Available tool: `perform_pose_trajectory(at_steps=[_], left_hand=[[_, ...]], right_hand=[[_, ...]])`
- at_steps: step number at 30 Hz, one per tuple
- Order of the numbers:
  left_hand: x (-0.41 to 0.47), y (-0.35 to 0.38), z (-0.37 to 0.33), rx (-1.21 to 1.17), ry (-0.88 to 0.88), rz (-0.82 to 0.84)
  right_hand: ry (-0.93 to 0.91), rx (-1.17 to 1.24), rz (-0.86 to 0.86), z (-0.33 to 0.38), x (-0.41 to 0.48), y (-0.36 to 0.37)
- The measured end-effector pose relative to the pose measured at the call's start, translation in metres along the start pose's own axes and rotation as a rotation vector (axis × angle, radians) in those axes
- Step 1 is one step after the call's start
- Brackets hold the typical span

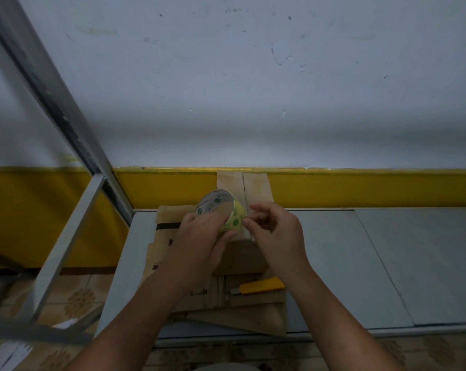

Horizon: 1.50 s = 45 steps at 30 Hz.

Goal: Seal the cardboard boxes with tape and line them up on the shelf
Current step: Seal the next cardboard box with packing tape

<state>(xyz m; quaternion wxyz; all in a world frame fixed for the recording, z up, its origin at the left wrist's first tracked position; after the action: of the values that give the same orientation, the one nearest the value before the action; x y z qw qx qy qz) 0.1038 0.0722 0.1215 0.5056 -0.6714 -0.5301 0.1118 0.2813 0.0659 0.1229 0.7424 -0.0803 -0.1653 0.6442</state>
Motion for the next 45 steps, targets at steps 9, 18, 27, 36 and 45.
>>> perform_pose_trajectory(at_steps=[9, 18, 27, 36, 45], left_hand=[[0.001, 0.001, 0.000, -0.001, -0.002, -0.011], [0.002, 0.003, -0.004, 0.083, -0.048, -0.023], [0.000, 0.001, -0.007, 0.136, -0.002, -0.021], [0.001, 0.004, -0.005, 0.106, 0.043, 0.076], [0.000, 0.005, -0.007, 0.131, 0.072, 0.086]], right_hand=[[0.035, -0.007, -0.021, -0.007, 0.000, 0.001], [-0.110, -0.213, -0.052, -0.005, -0.003, 0.006], [-0.169, -0.338, 0.013, -0.002, 0.002, 0.003], [-0.218, -0.367, 0.278, -0.004, 0.016, -0.007], [-0.235, -0.368, 0.336, -0.007, 0.016, -0.008]])
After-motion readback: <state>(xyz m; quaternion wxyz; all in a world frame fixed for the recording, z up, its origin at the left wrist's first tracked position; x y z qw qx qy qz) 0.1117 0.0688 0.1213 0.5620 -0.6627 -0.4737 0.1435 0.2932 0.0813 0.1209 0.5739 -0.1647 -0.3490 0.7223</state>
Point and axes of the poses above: each hand's wrist, its own x-axis towards the middle knuckle, its own y-axis out of the palm, z = x × y, the point moved 5 cm from there along x, towards the middle knuckle, and after that the axes turned 3 degrees about z, right-handed, at the moved point
